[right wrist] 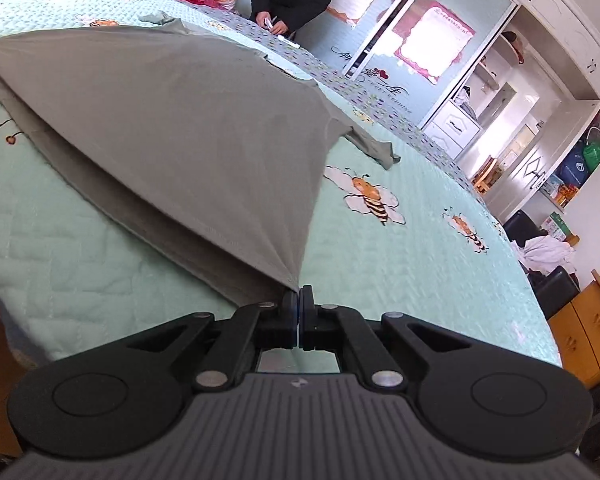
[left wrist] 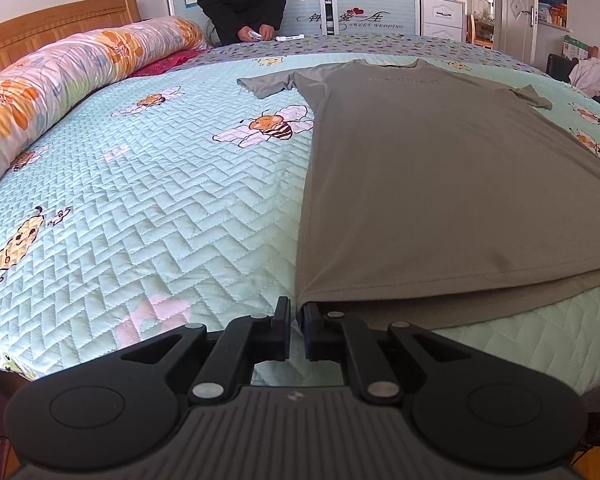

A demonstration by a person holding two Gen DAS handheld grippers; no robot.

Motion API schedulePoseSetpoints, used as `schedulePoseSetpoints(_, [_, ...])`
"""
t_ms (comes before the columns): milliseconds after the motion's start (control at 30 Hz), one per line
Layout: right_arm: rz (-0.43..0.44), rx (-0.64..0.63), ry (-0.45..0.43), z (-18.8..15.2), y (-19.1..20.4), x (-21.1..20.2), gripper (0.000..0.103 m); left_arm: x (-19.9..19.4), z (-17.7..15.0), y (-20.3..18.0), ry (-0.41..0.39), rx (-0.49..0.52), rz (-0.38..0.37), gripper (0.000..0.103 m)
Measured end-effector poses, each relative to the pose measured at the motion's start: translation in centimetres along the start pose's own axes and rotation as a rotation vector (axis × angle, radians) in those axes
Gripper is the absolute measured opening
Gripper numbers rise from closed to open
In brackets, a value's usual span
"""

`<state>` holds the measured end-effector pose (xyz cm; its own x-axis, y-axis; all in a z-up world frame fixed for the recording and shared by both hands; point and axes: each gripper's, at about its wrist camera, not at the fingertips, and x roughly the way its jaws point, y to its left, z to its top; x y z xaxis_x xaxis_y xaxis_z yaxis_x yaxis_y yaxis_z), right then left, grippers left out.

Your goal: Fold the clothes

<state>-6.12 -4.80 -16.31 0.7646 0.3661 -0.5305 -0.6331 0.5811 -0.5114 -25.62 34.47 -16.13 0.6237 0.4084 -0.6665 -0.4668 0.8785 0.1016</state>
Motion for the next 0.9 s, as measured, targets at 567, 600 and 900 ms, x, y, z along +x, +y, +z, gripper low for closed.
schedulePoseSetpoints(567, [0.024,-0.041,0.0,-1.6,1.5,-1.0,0.0,-0.4,-0.2,0.3,0.008,-0.006,-0.027,0.008])
schedulePoseSetpoints(600, [0.046,-0.028,0.013,-1.4,1.2,-1.0,0.0,-0.5,-0.1,0.3,0.019,-0.011,-0.031,0.008])
schedulePoseSetpoints(900, [0.21,0.299,0.087,-1.0,-3.7,-2.5,0.029,-2.7,0.6,1.7,0.096,-0.219,-0.164,0.031])
